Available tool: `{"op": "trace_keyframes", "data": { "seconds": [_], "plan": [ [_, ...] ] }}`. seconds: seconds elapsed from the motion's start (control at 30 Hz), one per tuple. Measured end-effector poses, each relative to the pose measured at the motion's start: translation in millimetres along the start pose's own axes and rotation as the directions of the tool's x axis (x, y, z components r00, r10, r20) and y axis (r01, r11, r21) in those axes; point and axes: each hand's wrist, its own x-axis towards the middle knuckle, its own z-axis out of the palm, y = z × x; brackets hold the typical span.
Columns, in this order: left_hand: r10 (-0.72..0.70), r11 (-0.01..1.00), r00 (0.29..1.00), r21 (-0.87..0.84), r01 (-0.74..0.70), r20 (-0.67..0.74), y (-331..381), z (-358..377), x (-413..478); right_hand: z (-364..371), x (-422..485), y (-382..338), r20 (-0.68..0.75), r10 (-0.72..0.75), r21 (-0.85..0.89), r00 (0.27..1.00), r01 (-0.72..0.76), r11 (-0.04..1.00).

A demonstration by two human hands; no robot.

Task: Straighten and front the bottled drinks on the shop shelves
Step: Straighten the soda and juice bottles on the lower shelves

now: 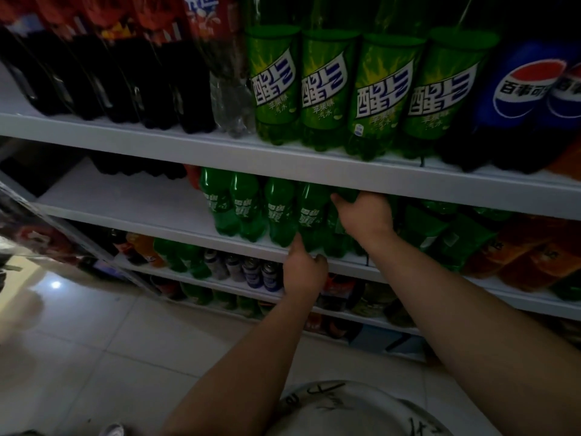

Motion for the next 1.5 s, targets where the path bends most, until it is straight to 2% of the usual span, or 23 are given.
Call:
{"op": "trace_keyframes", "data": {
  "seconds": [0.13,0.27,0.37,0.43,0.5,0.6,0.67,0.77,0.8,0.93,1.07,1.13,1.23,1.27,1.33,1.4,1.5],
  "plan": [
    [0.007,1.000,1.000,-0.014,-0.007,0.026,-4,-2,1,-13,4,8,0.103,0.082,0.079,0.991,-0.090,0.993],
    [0.003,1.000,1.000,-0.005,-0.003,-0.014,-7,1,-4,-10,-8,6,-0.128,-0.080,0.142,0.988,0.098,0.985],
    [0.000,1.000,1.000,0.010,0.000,-0.027,-7,3,-9,-7,-11,2,-0.180,-0.117,0.119,0.977,0.139,0.983],
    [0.018,1.000,0.998,0.022,-0.016,-0.064,-7,4,-10,-9,-8,3,-0.139,-0.080,0.123,0.987,0.097,0.988],
    [0.045,0.999,0.995,0.034,-0.042,-0.087,-5,5,-10,-12,-3,4,-0.018,-0.007,0.145,1.000,0.009,0.989],
    [0.108,0.994,0.993,0.008,-0.107,-0.047,1,9,-11,-16,1,8,0.102,0.055,0.149,0.993,-0.070,0.986],
    [0.158,0.987,0.987,-0.032,-0.158,-0.001,7,12,-12,-16,-2,9,0.080,0.010,0.154,0.997,-0.023,0.988],
    [0.186,0.978,0.982,-0.095,-0.185,0.011,13,18,-13,-14,-10,8,-0.065,-0.122,0.243,0.990,0.134,0.961],
    [0.186,0.977,0.983,-0.106,-0.185,0.003,14,19,-13,-13,-10,8,-0.086,-0.146,0.219,0.986,0.162,0.962],
    [0.172,0.982,0.985,-0.083,-0.171,0.000,13,26,-14,-13,-4,13,-0.027,-0.144,0.033,0.989,0.145,0.989],
    [0.116,0.993,0.993,-0.032,-0.116,0.005,10,31,-13,-24,-7,19,0.049,-0.200,0.150,0.979,0.190,0.970],
    [0.120,0.993,0.992,-0.001,-0.120,-0.021,9,32,-11,-34,-18,28,-0.029,-0.253,0.154,0.967,0.254,0.955],
    [0.116,0.991,0.992,0.070,-0.113,-0.043,12,32,-6,-47,-39,50,-0.318,-0.343,0.074,0.884,0.384,0.921],
    [0.103,0.990,0.993,0.100,-0.098,-0.050,14,33,-5,-51,-43,54,-0.373,-0.354,0.034,0.858,0.394,0.918],
    [0.077,0.987,0.996,0.148,-0.068,-0.050,18,35,-2,-55,-42,56,-0.389,-0.351,-0.037,0.852,0.367,0.930],
    [0.053,0.983,0.998,0.178,-0.046,-0.036,22,38,1,-53,-34,51,-0.336,-0.298,-0.097,0.894,0.282,0.955],
    [0.021,0.969,0.999,0.247,-0.009,-0.049,27,42,5,-46,-20,44,-0.261,-0.183,-0.049,0.948,0.176,0.983]
  ]
}}
